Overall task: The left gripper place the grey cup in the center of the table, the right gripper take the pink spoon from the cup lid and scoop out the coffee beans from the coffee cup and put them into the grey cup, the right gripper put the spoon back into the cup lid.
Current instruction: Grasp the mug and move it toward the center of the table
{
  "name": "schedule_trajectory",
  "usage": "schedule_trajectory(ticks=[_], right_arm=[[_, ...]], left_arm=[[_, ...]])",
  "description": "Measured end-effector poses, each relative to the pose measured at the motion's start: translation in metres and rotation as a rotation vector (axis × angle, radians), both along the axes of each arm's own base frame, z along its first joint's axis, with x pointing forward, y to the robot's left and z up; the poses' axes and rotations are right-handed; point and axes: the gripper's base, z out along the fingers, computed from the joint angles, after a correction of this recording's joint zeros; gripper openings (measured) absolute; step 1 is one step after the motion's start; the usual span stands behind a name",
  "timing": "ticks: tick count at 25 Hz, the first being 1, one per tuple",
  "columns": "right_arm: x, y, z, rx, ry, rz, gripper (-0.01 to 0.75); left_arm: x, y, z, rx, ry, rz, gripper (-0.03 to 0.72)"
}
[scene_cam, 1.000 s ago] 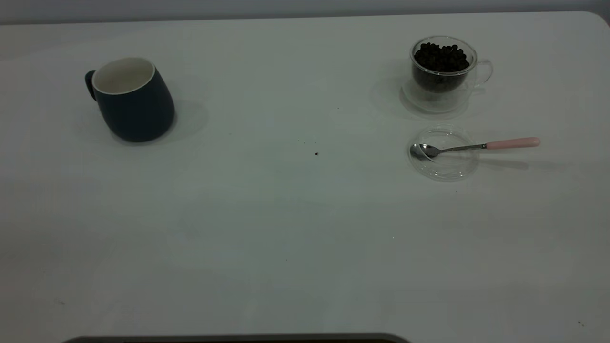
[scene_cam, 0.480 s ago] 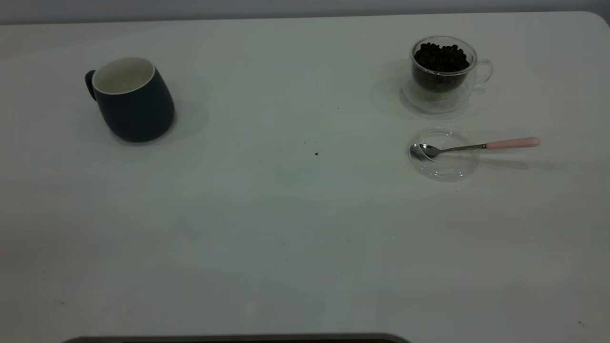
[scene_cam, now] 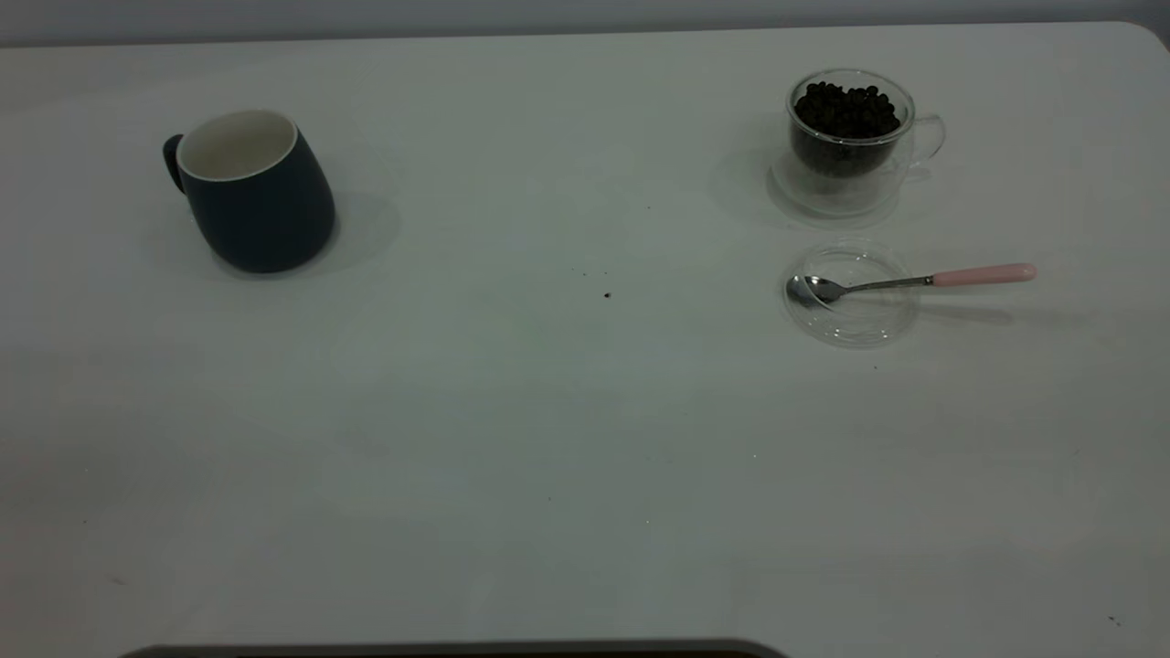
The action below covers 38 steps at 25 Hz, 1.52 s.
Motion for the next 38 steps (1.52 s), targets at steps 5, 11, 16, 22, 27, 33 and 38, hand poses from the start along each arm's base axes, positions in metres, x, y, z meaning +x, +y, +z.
schedule_trajectory(ticks=[5,11,16,22,27,33,38], right_arm=[[0.0,0.0,0.0,0.0,0.0,0.0,0.452],[0.0,0.0,0.0,0.001,0.0,-0.001,0.452],[0.0,0.0,0.0,0.001,0.0,0.0,0.452],[0.0,0.0,0.0,0.0,0.0,0.0,0.452],[0.0,0.0,0.0,0.0,0.0,0.0,0.452],[0.0,0.0,0.0,0.001,0.0,0.0,0.452],[0.0,0.0,0.0,0.001,0.0,0.0,0.452]], left_arm=[[0.003,0.0,0.0,0.004,0.026,0.002,0.567],[0.053,0.002,0.02,0.021,0.134,0.014,0.567],[0.125,0.006,0.039,-0.042,0.143,0.126,0.567],[0.232,0.017,0.033,0.064,0.304,0.182,0.567],[0.328,0.027,0.01,0.12,0.444,0.151,0.567],[0.422,0.025,-0.043,0.159,0.695,-0.027,0.567],[0.456,0.015,-0.067,0.121,0.761,-0.232,0.567]])
